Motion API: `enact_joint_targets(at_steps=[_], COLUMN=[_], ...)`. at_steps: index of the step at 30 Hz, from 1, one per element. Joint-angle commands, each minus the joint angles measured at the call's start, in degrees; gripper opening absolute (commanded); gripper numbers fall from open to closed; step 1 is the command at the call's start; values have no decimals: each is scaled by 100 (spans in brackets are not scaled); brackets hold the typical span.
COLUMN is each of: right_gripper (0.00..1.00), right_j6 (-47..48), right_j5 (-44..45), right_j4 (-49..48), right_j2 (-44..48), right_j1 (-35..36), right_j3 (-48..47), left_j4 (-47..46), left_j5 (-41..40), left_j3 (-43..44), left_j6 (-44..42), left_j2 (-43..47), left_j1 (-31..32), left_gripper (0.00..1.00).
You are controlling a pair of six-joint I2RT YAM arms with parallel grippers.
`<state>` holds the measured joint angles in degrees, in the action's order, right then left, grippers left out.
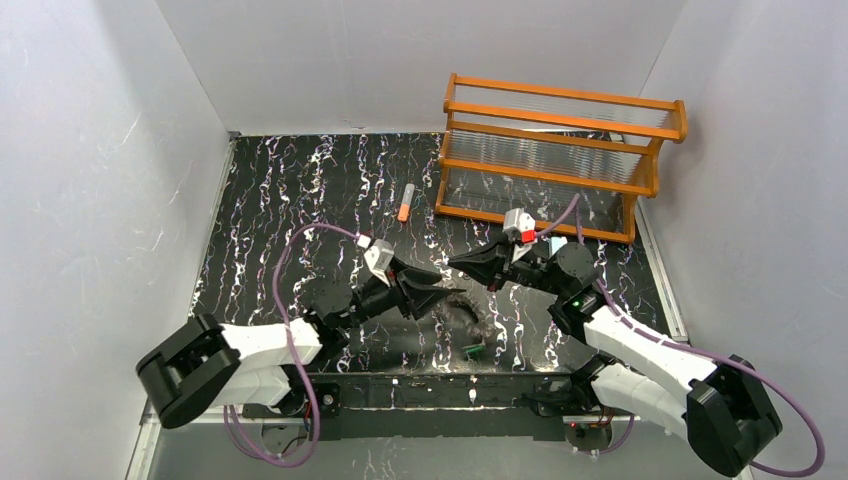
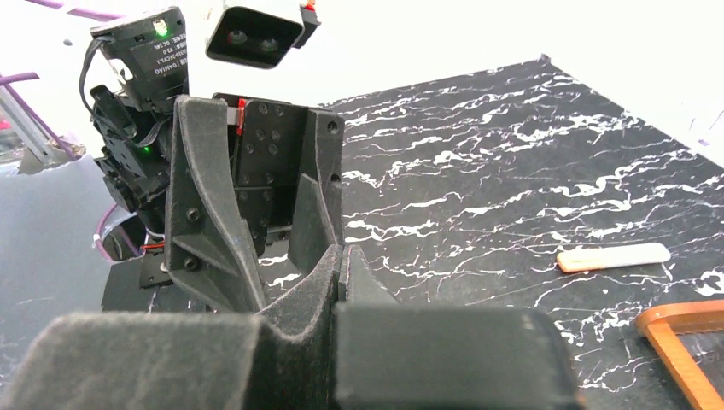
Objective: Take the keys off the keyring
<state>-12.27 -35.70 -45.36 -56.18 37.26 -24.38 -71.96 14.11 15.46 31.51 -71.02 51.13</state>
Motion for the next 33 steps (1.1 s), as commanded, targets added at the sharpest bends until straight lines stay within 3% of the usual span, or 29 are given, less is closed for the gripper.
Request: enact_joint_targets(at_steps=[1,5,11,16,20,27,33], right_gripper=[1,1,1,24,43,51,62], right_j6=[18,117,617,490,-21,-1344,-1931], right_j5=[144,286,174,700,2399,4237,4804], right_j4=[-359,180,3344,5162,5861,6761,7138], right_j2=[300,321,86,-197,-468,-1633,-2885], right_j1=[-13,-39,-41,285,1418,2625,3074], right_j3=[126,19,-1029,-1451,-1600,-2319,-3109], left_j4=[724,1385,2199,3657,4619,5809,6468], left_j5=[-538,-846,-1107,-2204,-2502,-3249,-3825], left_j3=[-111,-36,199,249,265,117,51], left_j6=[-1059,-1480,-1098,-450,-66,665,963], left_j2=[732,952,802,1217,1486,2084,2515], left_j1=[6,-24,-23,-19,-20,-23,-21], left_gripper=[49,49,50,52,53,54,54])
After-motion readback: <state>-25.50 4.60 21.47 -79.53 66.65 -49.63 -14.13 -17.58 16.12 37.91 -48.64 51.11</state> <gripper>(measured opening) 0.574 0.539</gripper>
